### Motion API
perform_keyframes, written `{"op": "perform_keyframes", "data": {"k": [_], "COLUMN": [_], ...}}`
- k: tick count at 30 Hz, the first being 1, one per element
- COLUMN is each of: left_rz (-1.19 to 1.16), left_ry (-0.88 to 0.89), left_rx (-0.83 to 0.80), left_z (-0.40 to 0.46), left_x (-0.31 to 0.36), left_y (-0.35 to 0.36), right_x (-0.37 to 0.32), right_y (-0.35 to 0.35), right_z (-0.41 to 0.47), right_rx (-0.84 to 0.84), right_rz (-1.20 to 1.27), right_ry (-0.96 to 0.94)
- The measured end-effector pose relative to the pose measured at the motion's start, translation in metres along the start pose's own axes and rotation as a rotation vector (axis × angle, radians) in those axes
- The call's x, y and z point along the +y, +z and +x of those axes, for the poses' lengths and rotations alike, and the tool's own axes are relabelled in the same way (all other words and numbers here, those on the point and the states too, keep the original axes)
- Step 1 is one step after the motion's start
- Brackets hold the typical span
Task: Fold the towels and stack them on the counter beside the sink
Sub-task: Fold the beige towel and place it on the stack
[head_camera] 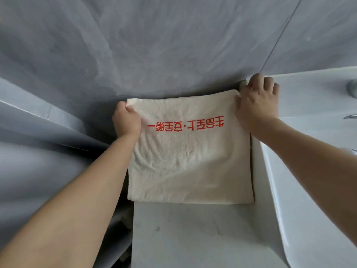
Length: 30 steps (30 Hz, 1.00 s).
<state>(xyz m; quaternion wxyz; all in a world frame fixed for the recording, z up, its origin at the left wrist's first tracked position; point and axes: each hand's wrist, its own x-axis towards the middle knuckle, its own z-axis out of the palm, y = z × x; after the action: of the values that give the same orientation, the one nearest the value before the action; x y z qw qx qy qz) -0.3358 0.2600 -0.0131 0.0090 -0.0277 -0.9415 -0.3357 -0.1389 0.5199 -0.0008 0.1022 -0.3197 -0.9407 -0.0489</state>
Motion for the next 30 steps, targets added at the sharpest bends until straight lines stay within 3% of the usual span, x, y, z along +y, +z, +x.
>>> {"op": "perform_keyframes", "data": {"k": [6, 16, 19, 22, 24, 25, 27, 29, 30], "left_rz": [0.112, 0.124, 0.062, -0.065, -0.005, 0.084, 0.096, 0.052, 0.116], "left_ry": [0.065, 0.079, 0.016, -0.155, -0.252, -0.190, 0.217, 0.680, 0.831], "left_rx": [0.076, 0.209, 0.227, 0.171, 0.134, 0.158, 0.181, -0.049, -0.189], "left_z": [-0.010, -0.017, -0.017, -0.013, -0.019, -0.030, -0.064, -0.101, -0.112], "left_x": [-0.002, -0.005, -0.003, 0.011, 0.024, 0.030, 0.041, 0.048, 0.048], "left_y": [0.015, 0.032, 0.029, 0.022, 0.014, 0.011, 0.011, 0.023, 0.032], "right_x": [-0.004, 0.000, 0.000, -0.001, -0.001, -0.001, -0.001, -0.002, -0.002], "right_y": [0.007, 0.004, 0.003, 0.003, 0.003, 0.003, 0.003, 0.003, 0.004], "right_z": [0.006, 0.007, 0.006, 0.006, 0.007, 0.007, 0.007, 0.007, 0.007], "right_rx": [0.047, 0.037, 0.053, 0.058, 0.061, 0.064, 0.065, 0.062, 0.063], "right_rz": [-0.026, 0.141, 0.153, 0.136, 0.130, 0.132, 0.134, 0.132, 0.131], "right_ry": [0.032, 0.061, 0.078, 0.079, 0.082, 0.086, 0.087, 0.082, 0.080]}}
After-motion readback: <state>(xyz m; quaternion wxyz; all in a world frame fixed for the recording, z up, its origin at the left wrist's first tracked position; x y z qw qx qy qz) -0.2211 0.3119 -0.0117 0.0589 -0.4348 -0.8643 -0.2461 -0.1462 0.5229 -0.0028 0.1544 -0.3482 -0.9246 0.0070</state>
